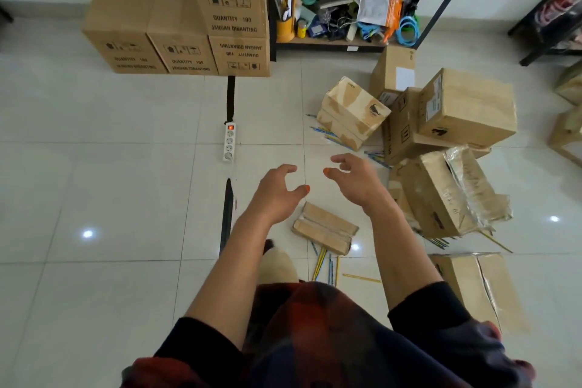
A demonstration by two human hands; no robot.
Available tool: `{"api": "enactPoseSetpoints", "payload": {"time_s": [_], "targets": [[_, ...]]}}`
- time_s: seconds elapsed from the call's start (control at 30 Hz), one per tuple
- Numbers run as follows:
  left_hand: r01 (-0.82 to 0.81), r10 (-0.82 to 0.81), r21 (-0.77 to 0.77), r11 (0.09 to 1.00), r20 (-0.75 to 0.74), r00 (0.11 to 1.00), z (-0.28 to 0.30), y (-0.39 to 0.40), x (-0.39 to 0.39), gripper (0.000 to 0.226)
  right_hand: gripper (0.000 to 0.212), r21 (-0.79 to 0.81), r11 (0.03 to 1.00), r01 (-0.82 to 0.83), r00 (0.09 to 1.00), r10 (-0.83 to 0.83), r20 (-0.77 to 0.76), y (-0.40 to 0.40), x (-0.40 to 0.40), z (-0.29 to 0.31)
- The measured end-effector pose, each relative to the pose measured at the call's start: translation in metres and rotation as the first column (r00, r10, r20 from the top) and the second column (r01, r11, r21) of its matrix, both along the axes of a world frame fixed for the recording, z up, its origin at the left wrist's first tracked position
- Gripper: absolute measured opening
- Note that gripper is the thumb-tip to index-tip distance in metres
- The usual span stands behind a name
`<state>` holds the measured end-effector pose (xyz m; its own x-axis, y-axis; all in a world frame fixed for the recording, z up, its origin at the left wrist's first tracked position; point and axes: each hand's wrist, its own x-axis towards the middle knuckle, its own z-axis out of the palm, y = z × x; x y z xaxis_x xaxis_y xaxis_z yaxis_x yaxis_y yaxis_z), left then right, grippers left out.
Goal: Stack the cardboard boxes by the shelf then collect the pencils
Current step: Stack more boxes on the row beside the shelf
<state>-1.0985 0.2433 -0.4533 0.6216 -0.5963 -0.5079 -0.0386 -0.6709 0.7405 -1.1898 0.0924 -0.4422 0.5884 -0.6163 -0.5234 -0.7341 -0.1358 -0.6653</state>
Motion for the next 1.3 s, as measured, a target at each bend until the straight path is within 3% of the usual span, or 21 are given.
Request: {"api": "enactPoseSetpoints", "payload": {"time_s": [0.3, 0.67, 0.93, 1.3], "targets": [[-0.088, 0.088, 0.044, 0.995, 0.004, 0.996, -0.011, -0.028, 0.055, 0.056, 0.042, 0.051, 0.999, -0.011, 1.000, 0.012, -0.025, -0.041, 0.040, -0.016], [0.045, -0.045, 0.056, 0.997, -0.010, 0.999, -0.012, -0.108, 0.083, 0.054, 0.042, 0.078, 0.992, 0.104, 0.995, -0.103, -0.013, -0.100, 0.053, -0.023], [0.077, -0.078, 0.068, 0.995, 0.025, 0.997, -0.011, -0.211, 0.069, 0.053, 0.041, 0.035, 0.994, 0.100, 0.995, -0.101, 0.021, -0.199, 0.036, -0.028], [-0.065, 0.061, 0.078, 0.995, 0.052, 0.997, -0.003, -0.374, -0.008, 0.051, 0.040, 0.046, 0.998, -0.042, 0.999, 0.042, -0.002, -0.377, -0.012, -0.024]]}}
